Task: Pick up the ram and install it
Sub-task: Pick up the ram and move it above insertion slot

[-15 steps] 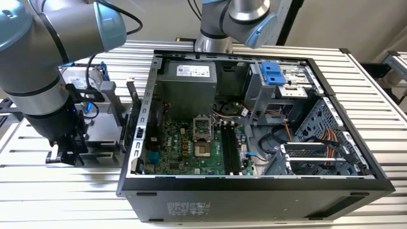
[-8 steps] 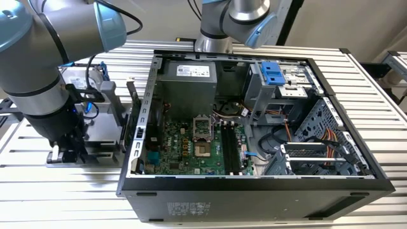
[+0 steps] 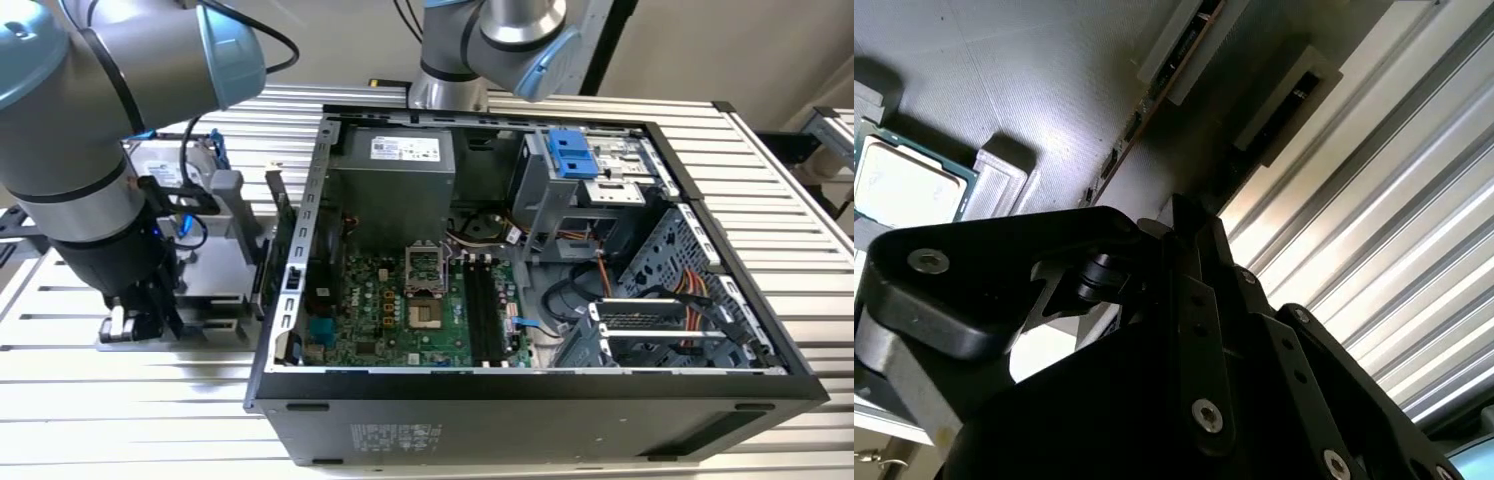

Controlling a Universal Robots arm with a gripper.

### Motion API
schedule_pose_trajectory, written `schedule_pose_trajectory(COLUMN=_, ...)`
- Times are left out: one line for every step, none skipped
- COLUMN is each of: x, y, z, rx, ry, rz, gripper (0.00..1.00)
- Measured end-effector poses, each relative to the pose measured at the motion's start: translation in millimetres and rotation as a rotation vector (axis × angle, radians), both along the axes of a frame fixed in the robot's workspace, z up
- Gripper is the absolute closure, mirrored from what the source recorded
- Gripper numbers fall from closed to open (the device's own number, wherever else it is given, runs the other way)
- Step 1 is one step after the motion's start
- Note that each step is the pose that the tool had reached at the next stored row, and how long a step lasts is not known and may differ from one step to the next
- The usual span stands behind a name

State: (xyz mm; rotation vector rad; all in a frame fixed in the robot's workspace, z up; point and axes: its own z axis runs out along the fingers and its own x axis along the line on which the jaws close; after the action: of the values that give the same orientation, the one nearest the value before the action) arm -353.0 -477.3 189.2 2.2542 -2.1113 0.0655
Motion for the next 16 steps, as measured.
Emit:
schedule_pose_trajectory(x=0.0, y=0.0, z=0.0, rx=0.0, ry=0.0, rz=0.0, gripper=0.0)
schedule_pose_trajectory(x=0.0, y=0.0, z=-0.1, rx=0.0, ry=0.0, rz=0.0, gripper=0.0)
schedule_pose_trajectory(x=0.0, y=0.0, z=-0.1, rx=0.0, ry=0.0, rz=0.0, gripper=0.0)
schedule_pose_trajectory(x=0.0, y=0.0, z=-0.2, rx=0.0, ry=0.0, rz=0.0, gripper=0.0)
schedule_pose_trajectory(x=0.0, y=0.0, z=-0.3, rx=0.0002, ry=-0.0001, rz=0.0, gripper=0.0)
schedule_pose_trajectory(x=0.0, y=0.0, z=-0.2, rx=-0.0001, ry=-0.0001, rz=0.0, gripper=1.0)
schedule_pose_trajectory(x=0.0, y=0.0, z=-0.3, rx=0.0, ry=-0.0001, rz=0.0, gripper=1.0)
schedule_pose_trajectory(x=0.0, y=0.0, z=-0.3, rx=-0.0001, ry=0.0, rz=0.0, gripper=1.0)
schedule_pose_trajectory(x=0.0, y=0.0, z=-0.4, rx=0.0, ry=0.0, rz=0.0, gripper=1.0)
schedule_pose_trajectory(x=0.0, y=0.0, z=-0.4, rx=0.0, ry=0.0, rz=0.0, gripper=1.0)
schedule_pose_trajectory(x=0.0, y=0.0, z=-0.5, rx=0.0, ry=0.0, rz=0.0, gripper=1.0)
schedule_pose_trajectory(x=0.0, y=0.0, z=-0.5, rx=-0.0001, ry=0.0, rz=0.0, gripper=1.0)
schedule_pose_trajectory(x=0.0, y=0.0, z=-0.5, rx=0.0, ry=0.0, rz=0.0, gripper=1.0)
schedule_pose_trajectory(x=0.0, y=0.0, z=-0.6, rx=0.0, ry=0.0, rz=0.0, gripper=1.0)
schedule_pose_trajectory(x=0.0, y=0.0, z=-0.6, rx=0.0, ry=0.0, rz=0.0, gripper=1.0)
schedule_pose_trajectory(x=0.0, y=0.0, z=-0.6, rx=-0.0001, ry=0.0, rz=0.0, gripper=1.0)
